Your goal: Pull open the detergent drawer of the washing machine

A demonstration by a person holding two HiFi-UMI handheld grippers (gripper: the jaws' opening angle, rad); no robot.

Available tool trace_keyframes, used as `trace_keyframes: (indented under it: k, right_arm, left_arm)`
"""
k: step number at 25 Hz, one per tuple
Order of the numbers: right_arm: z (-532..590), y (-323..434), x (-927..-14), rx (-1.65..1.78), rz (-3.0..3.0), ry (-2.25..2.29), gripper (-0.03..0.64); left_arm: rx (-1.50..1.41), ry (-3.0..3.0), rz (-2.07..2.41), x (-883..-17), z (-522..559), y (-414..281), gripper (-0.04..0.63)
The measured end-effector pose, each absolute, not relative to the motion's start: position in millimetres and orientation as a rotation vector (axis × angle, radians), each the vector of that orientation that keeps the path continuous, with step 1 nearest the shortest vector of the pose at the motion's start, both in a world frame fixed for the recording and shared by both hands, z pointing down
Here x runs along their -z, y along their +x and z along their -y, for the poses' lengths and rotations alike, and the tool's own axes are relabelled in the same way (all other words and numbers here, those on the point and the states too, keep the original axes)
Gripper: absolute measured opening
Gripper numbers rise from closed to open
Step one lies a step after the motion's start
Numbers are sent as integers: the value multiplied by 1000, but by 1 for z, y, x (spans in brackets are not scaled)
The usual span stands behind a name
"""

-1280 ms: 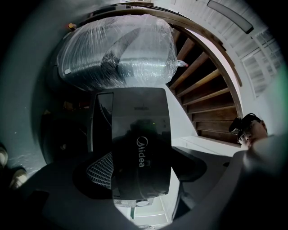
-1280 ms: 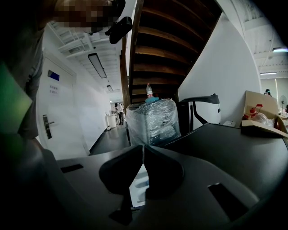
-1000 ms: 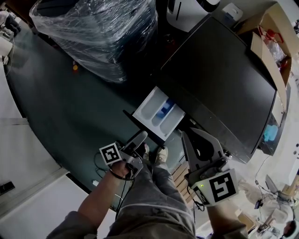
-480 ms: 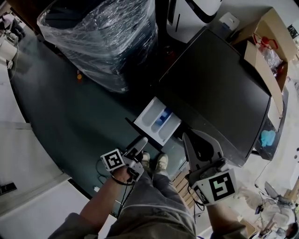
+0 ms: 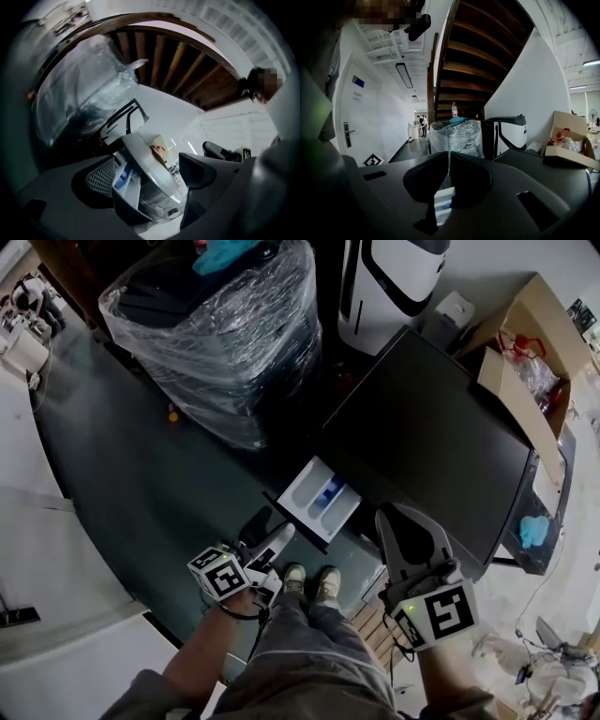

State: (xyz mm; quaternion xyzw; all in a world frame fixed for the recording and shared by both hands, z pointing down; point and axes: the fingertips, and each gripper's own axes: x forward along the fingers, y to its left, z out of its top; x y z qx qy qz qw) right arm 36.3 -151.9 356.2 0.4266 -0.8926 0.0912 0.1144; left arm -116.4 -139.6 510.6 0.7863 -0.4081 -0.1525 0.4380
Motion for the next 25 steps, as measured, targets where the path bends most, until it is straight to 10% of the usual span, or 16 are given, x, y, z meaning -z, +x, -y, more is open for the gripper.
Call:
trace_keyframes:
  k: [11, 25]
  right_arm:
    - [138, 57, -285, -137, 2675, 1343, 40]
    - [109, 86, -200, 5, 2741, 1489, 40]
  left_arm:
    - [200, 2422, 1131, -370, 156, -100, 422]
    - [53, 2763, 1295, -246, 148, -80, 152]
